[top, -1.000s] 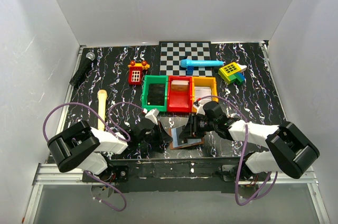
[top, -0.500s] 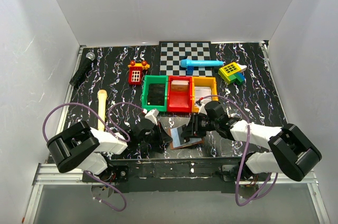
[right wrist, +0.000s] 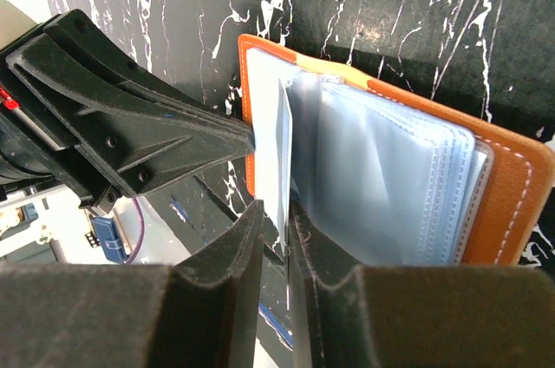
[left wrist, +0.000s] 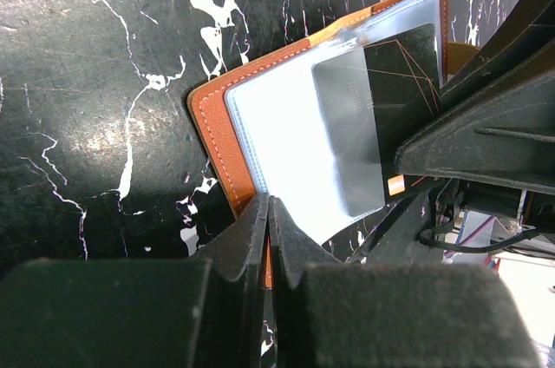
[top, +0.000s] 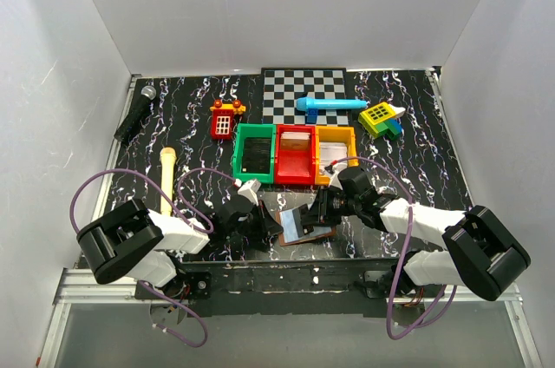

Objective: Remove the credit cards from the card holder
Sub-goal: Remove the credit card from the card holder.

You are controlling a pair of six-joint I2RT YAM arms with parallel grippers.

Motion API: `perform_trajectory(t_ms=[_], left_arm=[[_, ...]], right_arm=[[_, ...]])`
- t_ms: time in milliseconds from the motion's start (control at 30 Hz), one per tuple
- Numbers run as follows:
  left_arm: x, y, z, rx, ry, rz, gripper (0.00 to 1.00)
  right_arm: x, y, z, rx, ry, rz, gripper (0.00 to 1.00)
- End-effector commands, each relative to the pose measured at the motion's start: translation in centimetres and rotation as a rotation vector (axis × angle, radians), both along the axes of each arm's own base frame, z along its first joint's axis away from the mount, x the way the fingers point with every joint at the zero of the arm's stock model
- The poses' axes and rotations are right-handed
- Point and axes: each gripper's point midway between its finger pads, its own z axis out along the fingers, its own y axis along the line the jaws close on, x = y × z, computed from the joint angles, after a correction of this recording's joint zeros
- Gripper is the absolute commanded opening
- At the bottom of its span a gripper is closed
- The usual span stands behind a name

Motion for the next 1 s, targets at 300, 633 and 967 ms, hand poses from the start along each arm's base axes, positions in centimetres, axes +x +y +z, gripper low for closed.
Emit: perform_trajectory(t_ms=[300,633,967], left_arm=[[-3.1,4.6,-5.1,0.226,0.105,-0.022,0.0],[-2.8,4.8,-4.4,0.226,0.085,-0.007,0.0],[-0.8,4.6,-0.4,0.194,-0.057,0.017,0.35]], right_arm=[[0.4,-0.4,0.1,-0.007,-0.016,-0.023,0.01],[0.7,-2.0,-0.2,-0.087,-0.029,-0.044,0.01],[1.5,-5.0,5.9,-0.15,-0.232,-0.04,0.01]])
